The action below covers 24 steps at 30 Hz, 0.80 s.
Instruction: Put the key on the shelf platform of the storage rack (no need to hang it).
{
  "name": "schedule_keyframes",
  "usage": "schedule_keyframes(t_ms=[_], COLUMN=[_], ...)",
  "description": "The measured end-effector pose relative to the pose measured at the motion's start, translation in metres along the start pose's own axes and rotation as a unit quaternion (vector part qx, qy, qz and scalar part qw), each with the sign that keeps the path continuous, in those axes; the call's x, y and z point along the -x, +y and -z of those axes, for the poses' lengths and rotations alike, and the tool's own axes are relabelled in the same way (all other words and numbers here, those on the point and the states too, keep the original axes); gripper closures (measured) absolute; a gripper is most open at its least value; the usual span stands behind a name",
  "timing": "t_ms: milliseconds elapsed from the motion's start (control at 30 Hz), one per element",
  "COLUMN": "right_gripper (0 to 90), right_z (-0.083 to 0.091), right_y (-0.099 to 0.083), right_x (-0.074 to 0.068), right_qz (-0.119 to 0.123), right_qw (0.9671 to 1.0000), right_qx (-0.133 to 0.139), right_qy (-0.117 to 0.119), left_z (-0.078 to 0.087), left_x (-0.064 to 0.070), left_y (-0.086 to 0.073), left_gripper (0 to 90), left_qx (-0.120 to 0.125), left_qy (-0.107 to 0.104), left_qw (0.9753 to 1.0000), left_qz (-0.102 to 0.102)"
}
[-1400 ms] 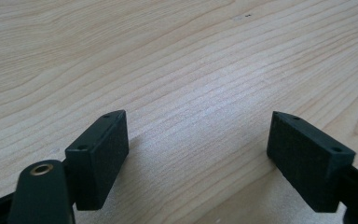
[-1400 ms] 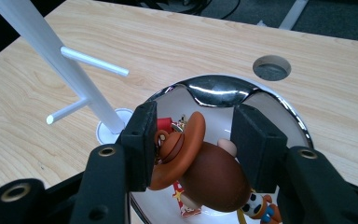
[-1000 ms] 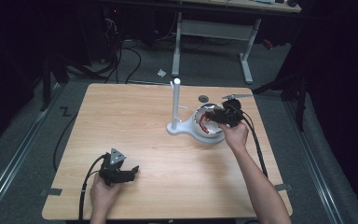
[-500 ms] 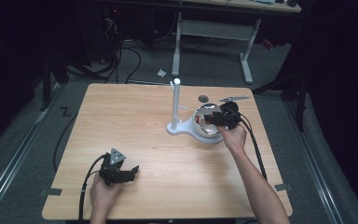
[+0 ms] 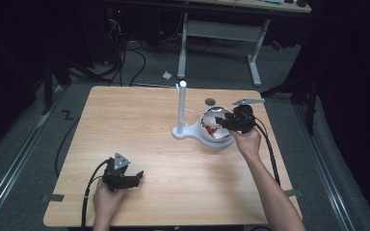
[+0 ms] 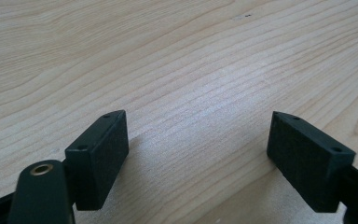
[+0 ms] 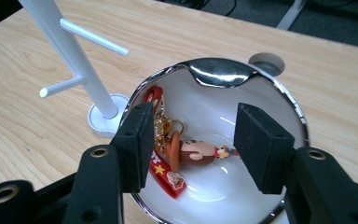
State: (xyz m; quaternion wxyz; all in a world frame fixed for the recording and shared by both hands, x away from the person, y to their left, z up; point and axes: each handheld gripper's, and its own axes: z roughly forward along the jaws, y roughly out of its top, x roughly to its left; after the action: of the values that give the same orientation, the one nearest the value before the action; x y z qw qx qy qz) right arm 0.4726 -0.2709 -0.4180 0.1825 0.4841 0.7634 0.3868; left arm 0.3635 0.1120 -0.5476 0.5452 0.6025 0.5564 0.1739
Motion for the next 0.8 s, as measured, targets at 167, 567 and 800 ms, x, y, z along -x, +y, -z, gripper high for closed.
schedule_keyframes(t_ms=[167, 567, 800], right_gripper=[50.8, 49.7, 49.3], right_z=[0.01, 0.035, 0.049], right_y=[-0.001, -0.01, -0.02], right_x=[0.0, 0.011, 0.016], right_qz=[0.004, -0.01, -0.017], right_qw=[0.9999, 0.9995, 0.9989], right_qx=[0.014, 0.028, 0.043], right_qy=[0.0, 0.002, 0.001], left_z=[0.0, 0.0, 0.0], left_x=[0.0, 0.0, 0.0], left_y=[0.0, 0.0, 0.0], left_gripper=[20.9, 20.9, 20.9], left_qx=[0.001, 0.0, 0.0], left_qy=[-0.001, 0.0, 0.0], left_qw=[1.0, 1.0, 1.0], left_qz=[0.001, 0.0, 0.0])
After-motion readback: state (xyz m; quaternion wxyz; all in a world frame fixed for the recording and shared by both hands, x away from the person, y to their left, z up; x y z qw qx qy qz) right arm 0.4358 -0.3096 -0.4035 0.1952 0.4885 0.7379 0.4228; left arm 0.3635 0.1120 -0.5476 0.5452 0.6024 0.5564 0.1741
